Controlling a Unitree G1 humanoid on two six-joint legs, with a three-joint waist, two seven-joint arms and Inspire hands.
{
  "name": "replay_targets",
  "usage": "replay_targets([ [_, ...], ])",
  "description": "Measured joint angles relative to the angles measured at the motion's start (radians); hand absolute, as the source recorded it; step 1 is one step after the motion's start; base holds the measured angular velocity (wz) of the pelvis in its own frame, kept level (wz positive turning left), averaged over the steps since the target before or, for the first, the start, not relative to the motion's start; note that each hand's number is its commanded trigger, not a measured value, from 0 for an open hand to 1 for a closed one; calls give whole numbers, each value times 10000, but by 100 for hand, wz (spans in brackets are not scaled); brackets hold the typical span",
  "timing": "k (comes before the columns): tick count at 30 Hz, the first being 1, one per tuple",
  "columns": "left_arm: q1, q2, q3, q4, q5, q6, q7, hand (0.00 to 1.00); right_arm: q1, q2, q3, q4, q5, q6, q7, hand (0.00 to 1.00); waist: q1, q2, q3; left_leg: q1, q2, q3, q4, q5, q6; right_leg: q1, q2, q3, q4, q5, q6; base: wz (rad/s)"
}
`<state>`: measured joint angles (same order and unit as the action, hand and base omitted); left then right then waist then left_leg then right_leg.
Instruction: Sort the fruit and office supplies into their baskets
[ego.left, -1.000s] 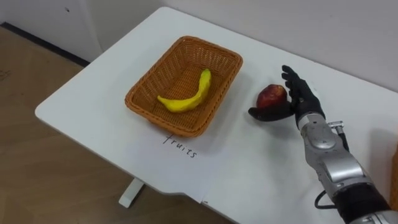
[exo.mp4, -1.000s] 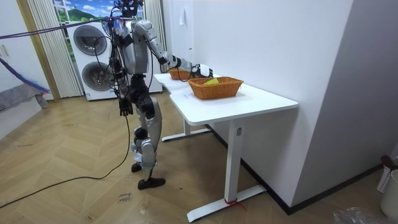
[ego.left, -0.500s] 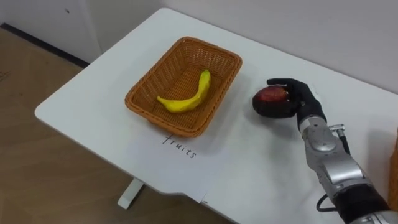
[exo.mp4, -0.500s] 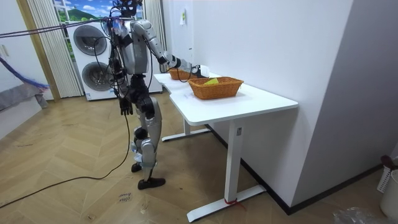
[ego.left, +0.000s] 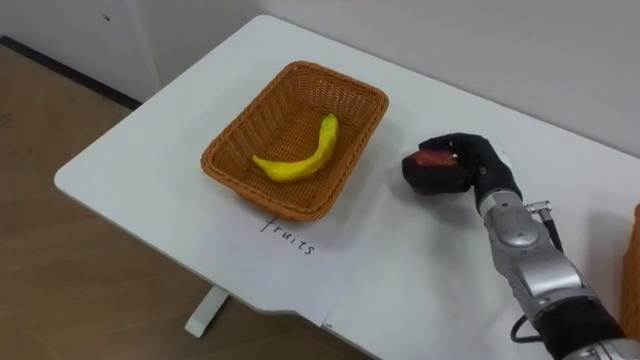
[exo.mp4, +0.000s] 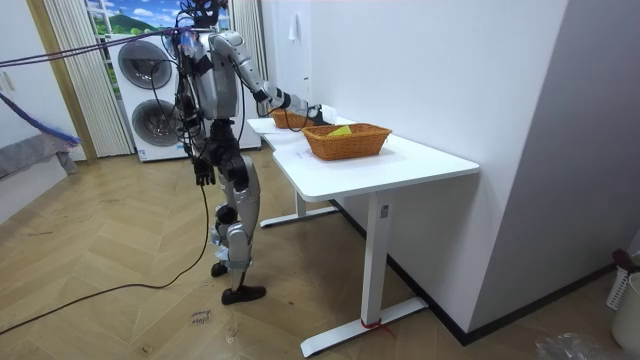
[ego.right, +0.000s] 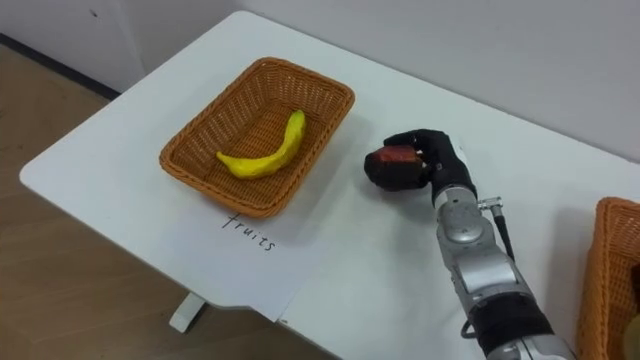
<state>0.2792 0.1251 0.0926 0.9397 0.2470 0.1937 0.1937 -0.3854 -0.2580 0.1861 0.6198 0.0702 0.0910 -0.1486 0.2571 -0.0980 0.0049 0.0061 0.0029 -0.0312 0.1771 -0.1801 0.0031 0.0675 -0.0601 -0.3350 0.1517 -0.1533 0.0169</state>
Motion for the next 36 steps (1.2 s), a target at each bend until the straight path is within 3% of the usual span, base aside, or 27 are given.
replay_targets([
  [17,-46,13,-169,17,-39,-7,-142,0,2,-3,-16,-429,-113,-7,310,100,-106,50,88,-15,-2,3,-44,0,0,-27,-4,12,-6,-9,14,-1],
  [23,-133,27,-55,104,-33,-85,-271,0,2,-67,-145,-2080,-1094,-18,378,100,-495,27,5,34,-6,44,-58,3,4,-6,-15,30,-4,-9,14,-1],
  [27,-168,-9,112,21,-193,-198,-273,0,1,-415,-176,-3165,-1380,-20,393,100,-673,-52,-55,84,-8,87,-35,5,6,-1,-21,63,-7,-9,14,-2],
  [36,-193,-114,115,46,-244,-470,-95,0,-34,-612,-934,-3953,-1877,86,389,100,-778,-73,-56,144,19,263,-71,8,10,-14,-16,210,20,-9,14,-6],
])
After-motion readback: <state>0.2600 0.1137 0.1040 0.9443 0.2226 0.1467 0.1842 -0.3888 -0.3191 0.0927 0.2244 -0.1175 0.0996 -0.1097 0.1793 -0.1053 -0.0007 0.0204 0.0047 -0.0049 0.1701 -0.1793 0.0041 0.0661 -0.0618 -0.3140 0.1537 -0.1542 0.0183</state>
